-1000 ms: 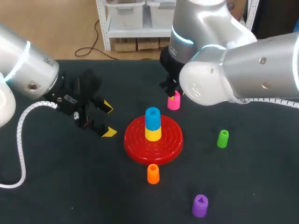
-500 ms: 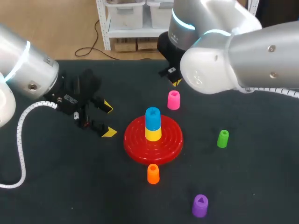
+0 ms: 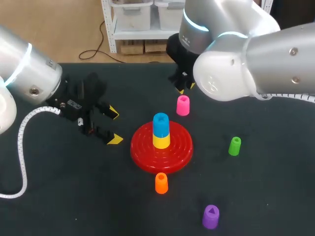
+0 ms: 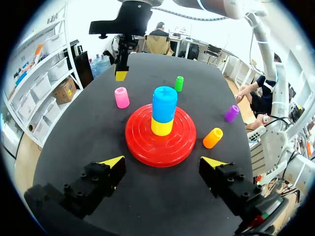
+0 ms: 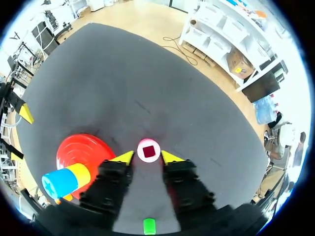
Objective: Pick up and stack the cylinders on the red base in this order: pink,purple,orange,green
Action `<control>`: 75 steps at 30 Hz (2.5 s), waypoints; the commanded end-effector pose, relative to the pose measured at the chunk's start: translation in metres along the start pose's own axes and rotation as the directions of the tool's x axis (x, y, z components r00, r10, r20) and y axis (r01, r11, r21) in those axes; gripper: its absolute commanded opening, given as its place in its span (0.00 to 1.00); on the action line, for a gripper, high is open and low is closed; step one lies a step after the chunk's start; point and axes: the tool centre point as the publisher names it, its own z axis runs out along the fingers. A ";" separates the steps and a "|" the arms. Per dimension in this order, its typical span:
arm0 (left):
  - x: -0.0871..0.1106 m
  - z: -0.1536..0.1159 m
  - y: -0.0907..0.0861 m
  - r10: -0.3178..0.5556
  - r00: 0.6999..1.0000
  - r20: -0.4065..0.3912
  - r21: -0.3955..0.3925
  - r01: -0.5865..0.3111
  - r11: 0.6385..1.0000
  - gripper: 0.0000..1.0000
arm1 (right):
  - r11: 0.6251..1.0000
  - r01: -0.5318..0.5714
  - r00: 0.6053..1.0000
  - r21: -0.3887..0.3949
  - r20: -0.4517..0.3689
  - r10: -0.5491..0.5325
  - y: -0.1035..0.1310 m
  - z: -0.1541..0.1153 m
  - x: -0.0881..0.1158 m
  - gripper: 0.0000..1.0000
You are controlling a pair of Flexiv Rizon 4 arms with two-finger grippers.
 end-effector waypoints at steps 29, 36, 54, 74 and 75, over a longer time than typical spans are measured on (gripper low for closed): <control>0.000 0.000 0.001 -0.001 1.000 -0.004 0.001 0.001 1.000 1.00 | 0.997 -0.075 0.996 -0.007 -0.044 0.075 -0.003 0.037 0.014 0.89; 0.000 0.000 0.001 -0.001 1.000 -0.004 0.001 0.001 1.000 1.00 | 0.996 -0.086 0.995 -0.005 -0.054 0.085 -0.005 0.040 0.013 0.76; 0.000 0.000 0.001 -0.001 1.000 -0.004 0.001 0.001 1.000 1.00 | 0.996 -0.085 0.995 -0.004 -0.059 0.085 -0.003 0.043 0.012 0.45; 0.000 0.000 0.001 -0.001 1.000 -0.004 0.001 0.001 1.000 1.00 | 0.997 -0.076 0.996 -0.004 -0.056 0.076 -0.001 0.045 0.009 0.00; 0.000 0.000 0.001 -0.001 1.000 -0.004 0.001 0.001 1.000 1.00 | 0.997 -0.075 0.996 -0.004 -0.055 0.074 -0.002 0.044 0.009 0.00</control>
